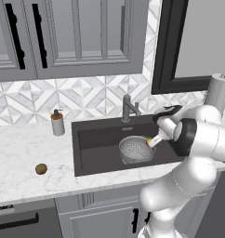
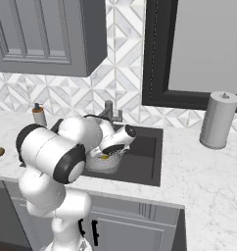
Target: Put the colander in the sink, put the kiwi, tangerine in the colander, and turn on the sink faucet and pour water over the colander.
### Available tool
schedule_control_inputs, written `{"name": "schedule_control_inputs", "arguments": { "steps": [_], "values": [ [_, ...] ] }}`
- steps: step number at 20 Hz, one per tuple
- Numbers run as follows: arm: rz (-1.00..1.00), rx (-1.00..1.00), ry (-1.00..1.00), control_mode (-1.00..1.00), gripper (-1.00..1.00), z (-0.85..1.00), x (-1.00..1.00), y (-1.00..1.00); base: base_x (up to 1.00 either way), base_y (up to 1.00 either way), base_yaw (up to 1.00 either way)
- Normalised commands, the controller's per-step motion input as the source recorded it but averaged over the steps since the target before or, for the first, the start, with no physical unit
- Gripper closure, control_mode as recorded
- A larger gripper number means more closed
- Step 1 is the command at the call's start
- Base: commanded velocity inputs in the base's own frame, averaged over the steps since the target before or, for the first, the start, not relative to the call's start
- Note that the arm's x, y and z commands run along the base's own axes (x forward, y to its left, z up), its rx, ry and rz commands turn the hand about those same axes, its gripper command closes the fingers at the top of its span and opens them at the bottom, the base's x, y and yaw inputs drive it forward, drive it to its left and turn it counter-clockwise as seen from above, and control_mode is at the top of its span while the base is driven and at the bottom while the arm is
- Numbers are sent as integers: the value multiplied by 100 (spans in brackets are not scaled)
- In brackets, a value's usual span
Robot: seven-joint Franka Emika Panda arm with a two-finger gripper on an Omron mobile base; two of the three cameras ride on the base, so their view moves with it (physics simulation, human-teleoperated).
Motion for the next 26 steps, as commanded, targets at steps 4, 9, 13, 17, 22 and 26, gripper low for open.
{"name": "schedule_control_inputs", "arguments": {
  "steps": [4,9,13,17,22,26],
  "values": [
    [17,-2,0,-100,100,-40,14,0,0,0,0],
    [3,-5,0,-100,100,-34,25,7,0,0,0],
    [0,-7,0,-100,100,-31,29,14,0,0,0],
    [0,-8,0,-100,100,-33,25,14,0,0,0],
    [1,-8,0,-100,100,-37,20,5,0,0,0],
    [4,-5,-1,-100,100,-30,9,0,0,0,0]
  ]
}}
